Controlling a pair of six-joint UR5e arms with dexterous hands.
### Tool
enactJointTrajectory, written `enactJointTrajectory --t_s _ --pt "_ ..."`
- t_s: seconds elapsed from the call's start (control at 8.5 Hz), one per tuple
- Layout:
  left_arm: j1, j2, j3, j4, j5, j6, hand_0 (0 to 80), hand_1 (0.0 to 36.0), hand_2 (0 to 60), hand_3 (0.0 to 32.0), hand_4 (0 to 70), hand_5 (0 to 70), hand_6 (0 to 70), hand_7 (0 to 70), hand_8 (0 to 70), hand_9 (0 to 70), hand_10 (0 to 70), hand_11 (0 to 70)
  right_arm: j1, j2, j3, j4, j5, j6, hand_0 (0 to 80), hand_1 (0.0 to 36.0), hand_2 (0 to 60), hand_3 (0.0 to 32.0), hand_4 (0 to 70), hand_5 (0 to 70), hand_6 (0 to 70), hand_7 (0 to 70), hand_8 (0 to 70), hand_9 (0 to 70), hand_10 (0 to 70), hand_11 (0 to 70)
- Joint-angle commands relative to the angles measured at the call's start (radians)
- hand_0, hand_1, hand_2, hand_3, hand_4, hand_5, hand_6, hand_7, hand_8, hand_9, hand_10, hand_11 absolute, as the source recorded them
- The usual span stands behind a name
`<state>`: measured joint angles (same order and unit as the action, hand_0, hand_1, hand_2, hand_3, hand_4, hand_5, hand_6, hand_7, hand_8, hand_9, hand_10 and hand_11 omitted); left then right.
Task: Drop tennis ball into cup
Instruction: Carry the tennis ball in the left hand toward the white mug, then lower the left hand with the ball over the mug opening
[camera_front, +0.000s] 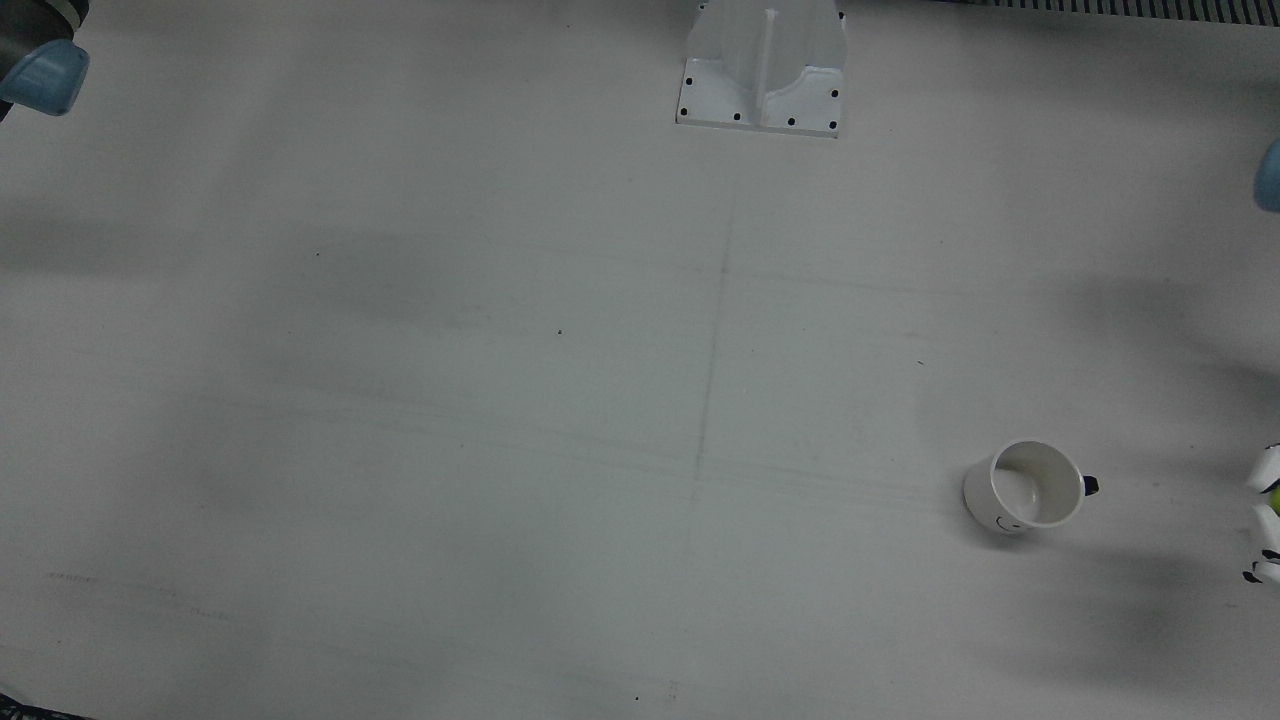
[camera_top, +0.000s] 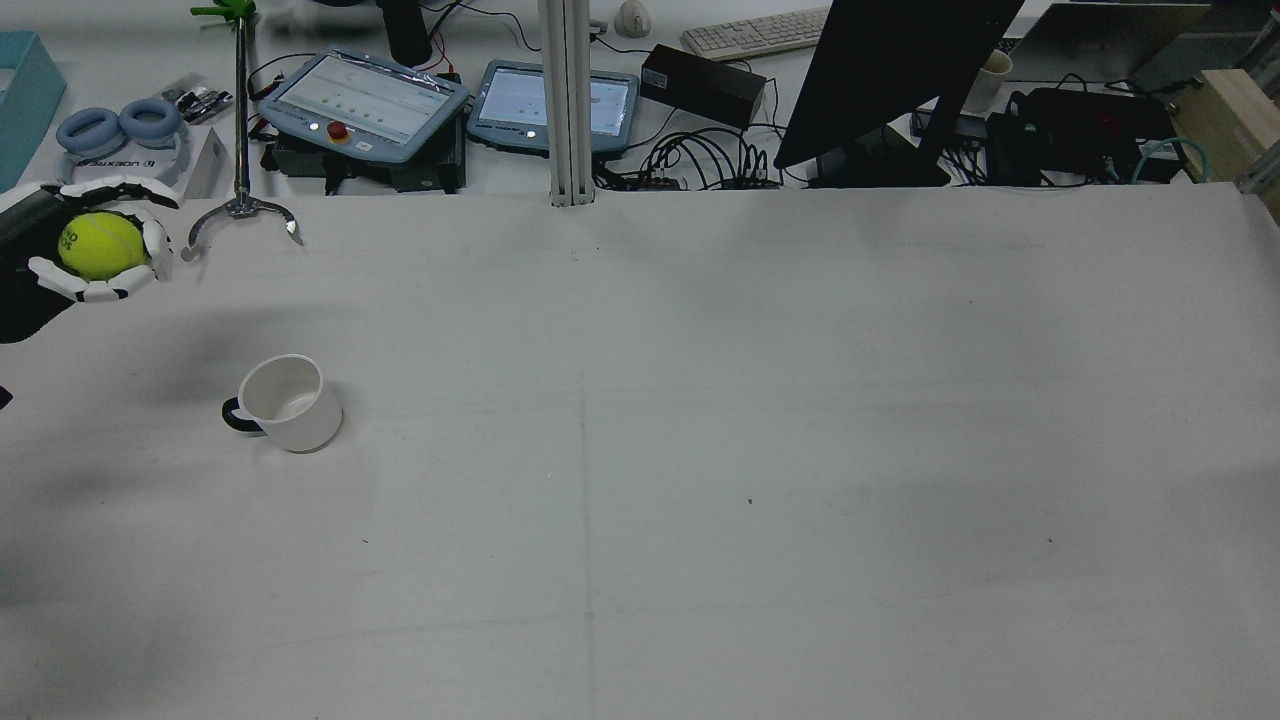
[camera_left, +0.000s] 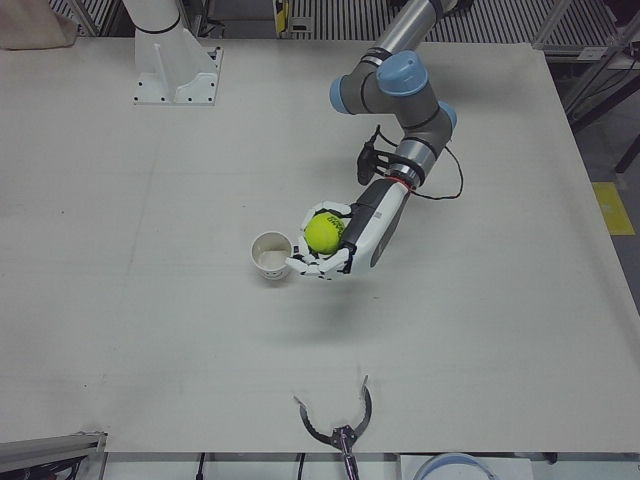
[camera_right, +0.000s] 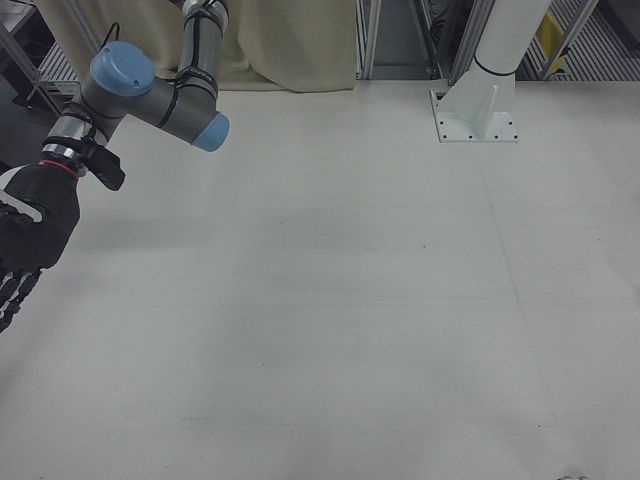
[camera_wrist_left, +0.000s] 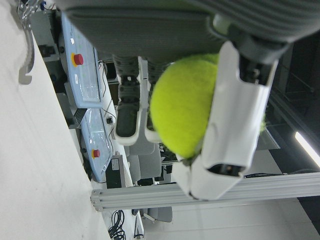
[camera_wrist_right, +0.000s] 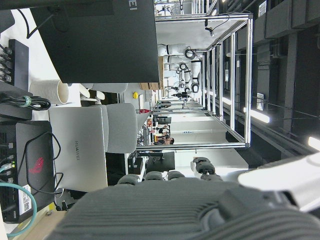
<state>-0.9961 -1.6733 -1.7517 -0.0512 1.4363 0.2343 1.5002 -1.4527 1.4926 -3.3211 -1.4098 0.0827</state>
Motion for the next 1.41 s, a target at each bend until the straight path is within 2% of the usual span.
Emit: enactJointTrajectory --t_s 0.0,0.24,0.47,0.59,0.71,0.82,0.94,1.06,1.29 --pt "0.149 -0.054 0.004 0.023 -0.050 0.035 80.0 36.0 43.1 0.0 31.4 31.7 70.0 70.0 47.5 60.4 36.5 54.3 0.000 0.000 0.000 0.000 0.000 0.000 0.0 0.0 0.0 0.0 0.0 0.0 0.0 0.0 0.0 0.0 0.0 0.0" --pt "0.236 -0.080 0.020 0.036 -0.082 0.057 80.0 36.0 43.3 0.0 31.5 31.8 70.0 70.0 47.4 60.4 36.7 54.6 0.000 0.000 0.000 0.000 0.000 0.000 0.0 0.0 0.0 0.0 0.0 0.0 0.0 0.0 0.0 0.0 0.0 0.0" --pt "0.246 -0.074 0.032 0.024 -0.082 0.057 80.0 36.0 42.8 0.0 31.8 31.2 70.0 70.0 47.2 60.2 36.7 54.5 0.000 0.000 0.000 0.000 0.000 0.000 0.0 0.0 0.0 0.0 0.0 0.0 0.0 0.0 0.0 0.0 0.0 0.0" --pt "0.246 -0.072 0.032 0.021 -0.080 0.063 80.0 36.0 43.3 0.0 31.2 27.8 70.0 70.0 42.5 54.0 35.6 53.1 0.000 0.000 0.000 0.000 0.000 -0.001 0.0 0.0 0.0 0.0 0.0 0.0 0.0 0.0 0.0 0.0 0.0 0.0" --pt "0.247 -0.078 0.050 0.013 -0.080 0.062 63.0 32.2 46.0 0.0 24.6 20.5 58.5 36.2 24.5 23.8 27.0 41.7 0.000 0.000 0.000 0.000 0.000 0.000 0.0 0.0 0.0 0.0 0.0 0.0 0.0 0.0 0.0 0.0 0.0 0.0" --pt "0.247 -0.077 0.061 0.005 -0.080 0.059 56.0 28.5 44.2 0.0 19.6 16.0 40.3 27.1 18.6 18.9 23.5 36.4 0.000 0.000 0.000 0.000 0.000 0.000 0.0 0.0 0.0 0.0 0.0 0.0 0.0 0.0 0.0 0.0 0.0 0.0" --pt "0.246 -0.071 0.060 0.005 -0.080 0.054 53.6 26.2 40.9 0.0 16.7 14.3 35.0 25.2 16.7 17.6 20.7 32.1 0.000 0.000 0.000 0.000 0.000 0.000 0.0 0.0 0.0 0.0 0.0 0.0 0.0 0.0 0.0 0.0 0.0 0.0" --pt "0.243 -0.068 0.055 0.004 -0.080 0.051 52.8 24.8 42.4 0.0 15.4 16.3 47.0 21.6 18.8 16.5 19.0 29.7 0.000 0.000 0.000 0.000 0.000 -0.001 0.0 0.0 0.0 0.0 0.0 0.0 0.0 0.0 0.0 0.0 0.0 0.0" --pt "0.241 -0.066 0.055 0.004 -0.080 0.048 52.4 24.7 42.6 0.0 13.5 16.1 46.4 19.5 18.4 15.6 17.9 28.1 0.000 0.000 0.000 0.000 0.000 -0.001 0.0 0.0 0.0 0.0 0.0 0.0 0.0 0.0 0.0 0.0 0.0 0.0"
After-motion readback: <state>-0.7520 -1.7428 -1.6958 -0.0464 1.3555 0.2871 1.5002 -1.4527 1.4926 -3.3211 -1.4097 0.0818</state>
